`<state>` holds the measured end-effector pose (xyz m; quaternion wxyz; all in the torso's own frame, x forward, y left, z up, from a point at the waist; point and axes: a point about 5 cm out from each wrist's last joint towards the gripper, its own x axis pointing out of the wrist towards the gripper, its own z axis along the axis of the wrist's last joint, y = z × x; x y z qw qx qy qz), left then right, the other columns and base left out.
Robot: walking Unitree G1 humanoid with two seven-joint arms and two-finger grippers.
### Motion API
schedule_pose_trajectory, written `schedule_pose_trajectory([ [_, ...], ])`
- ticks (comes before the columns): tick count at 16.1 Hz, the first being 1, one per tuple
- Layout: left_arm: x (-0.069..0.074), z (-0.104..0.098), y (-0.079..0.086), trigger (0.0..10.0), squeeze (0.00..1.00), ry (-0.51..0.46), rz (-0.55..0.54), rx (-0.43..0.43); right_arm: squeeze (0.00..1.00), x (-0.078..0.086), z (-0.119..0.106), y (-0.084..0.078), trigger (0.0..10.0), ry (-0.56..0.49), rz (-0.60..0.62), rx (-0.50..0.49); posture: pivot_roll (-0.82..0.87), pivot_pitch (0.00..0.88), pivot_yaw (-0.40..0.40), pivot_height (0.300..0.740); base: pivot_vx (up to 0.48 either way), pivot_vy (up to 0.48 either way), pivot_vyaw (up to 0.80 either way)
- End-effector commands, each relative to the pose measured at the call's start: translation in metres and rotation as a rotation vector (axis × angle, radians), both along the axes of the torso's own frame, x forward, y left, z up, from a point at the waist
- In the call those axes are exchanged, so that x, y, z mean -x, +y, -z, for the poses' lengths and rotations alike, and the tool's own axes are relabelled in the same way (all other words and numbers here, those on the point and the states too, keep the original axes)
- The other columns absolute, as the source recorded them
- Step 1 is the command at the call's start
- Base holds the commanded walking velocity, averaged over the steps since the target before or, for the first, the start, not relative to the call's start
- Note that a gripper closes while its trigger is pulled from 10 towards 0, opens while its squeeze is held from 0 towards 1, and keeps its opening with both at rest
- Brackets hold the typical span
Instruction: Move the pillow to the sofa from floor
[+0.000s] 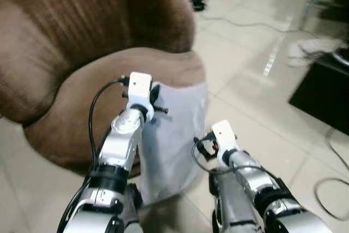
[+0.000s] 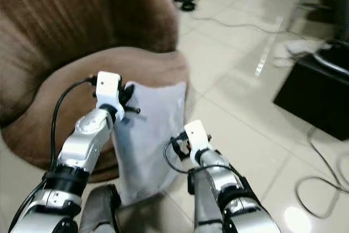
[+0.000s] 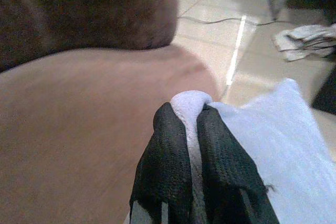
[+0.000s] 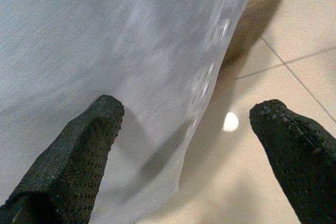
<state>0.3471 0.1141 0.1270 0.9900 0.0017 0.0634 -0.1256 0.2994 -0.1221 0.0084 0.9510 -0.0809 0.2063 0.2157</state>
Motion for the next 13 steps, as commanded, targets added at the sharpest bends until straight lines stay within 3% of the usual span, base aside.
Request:
schedule_pose_trajectory([
  [1, -0.006, -0.03, -0.002, 10.0, 0.0, -0.131, 0.006, 0.009, 0.0, 0.002, 0.002, 0.001, 10.0, 0.003, 0.007, -0.004, -0.12, 0.0, 0.092, 0.561, 0.0, 0.0, -0.44],
  [7, -0.005, -0.029, -0.002, 10.0, 0.0, -0.123, -0.008, 0.015, 0.0, 0.003, 0.003, 0.0, 10.0, -0.001, -0.002, 0.006, -0.12, 0.0, 0.091, 0.574, 0.0, 0.0, -0.07],
  [10, -0.008, -0.035, 0.023, 10.0, 0.0, -0.127, -0.225, 0.121, 0.0, 0.004, 0.004, 0.001, 10.0, 0.003, -0.011, 0.006, -0.12, 0.0, 0.085, 0.574, 0.0, 0.0, 0.0],
  [13, -0.004, -0.035, 0.032, 10.0, 0.0, -0.13, -0.268, 0.114, 0.0, 0.005, 0.005, -0.002, 10.0, 0.01, -0.012, 0.013, -0.1, 0.0, 0.078, 0.574, 0.0, 0.0, 0.0],
])
